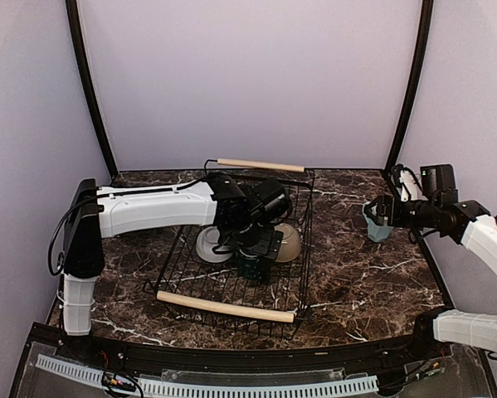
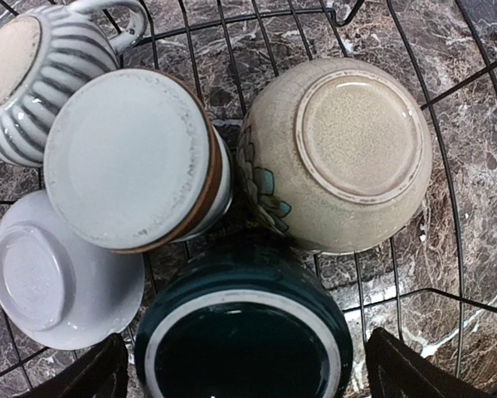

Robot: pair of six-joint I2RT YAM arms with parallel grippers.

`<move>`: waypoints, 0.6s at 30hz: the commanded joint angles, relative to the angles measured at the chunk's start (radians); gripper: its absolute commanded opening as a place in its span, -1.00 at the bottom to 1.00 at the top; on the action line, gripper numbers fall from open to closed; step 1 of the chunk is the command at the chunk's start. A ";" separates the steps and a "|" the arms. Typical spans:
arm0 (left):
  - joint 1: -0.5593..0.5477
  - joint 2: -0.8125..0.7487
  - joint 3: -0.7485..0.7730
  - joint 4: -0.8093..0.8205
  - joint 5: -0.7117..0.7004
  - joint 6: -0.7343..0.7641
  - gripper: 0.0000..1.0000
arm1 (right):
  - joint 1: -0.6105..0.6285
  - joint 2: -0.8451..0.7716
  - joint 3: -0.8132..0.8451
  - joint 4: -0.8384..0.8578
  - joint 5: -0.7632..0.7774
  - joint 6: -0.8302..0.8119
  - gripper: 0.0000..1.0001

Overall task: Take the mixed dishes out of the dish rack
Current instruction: Grab the cup from the dish rack.

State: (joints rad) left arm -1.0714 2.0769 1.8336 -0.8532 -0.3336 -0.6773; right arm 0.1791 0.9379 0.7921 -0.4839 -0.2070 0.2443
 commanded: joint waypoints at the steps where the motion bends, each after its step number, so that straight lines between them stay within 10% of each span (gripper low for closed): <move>1: -0.007 0.024 0.016 -0.002 0.033 0.000 0.98 | 0.005 -0.012 -0.013 0.034 -0.012 -0.002 0.74; 18: -0.007 0.065 0.061 -0.060 0.014 0.055 0.64 | 0.005 -0.005 -0.002 0.025 -0.039 0.021 0.74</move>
State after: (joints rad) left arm -1.0714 2.1490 1.8442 -0.8562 -0.3145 -0.6510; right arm 0.1791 0.9379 0.7895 -0.4721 -0.2314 0.2493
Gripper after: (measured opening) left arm 0.900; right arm 0.870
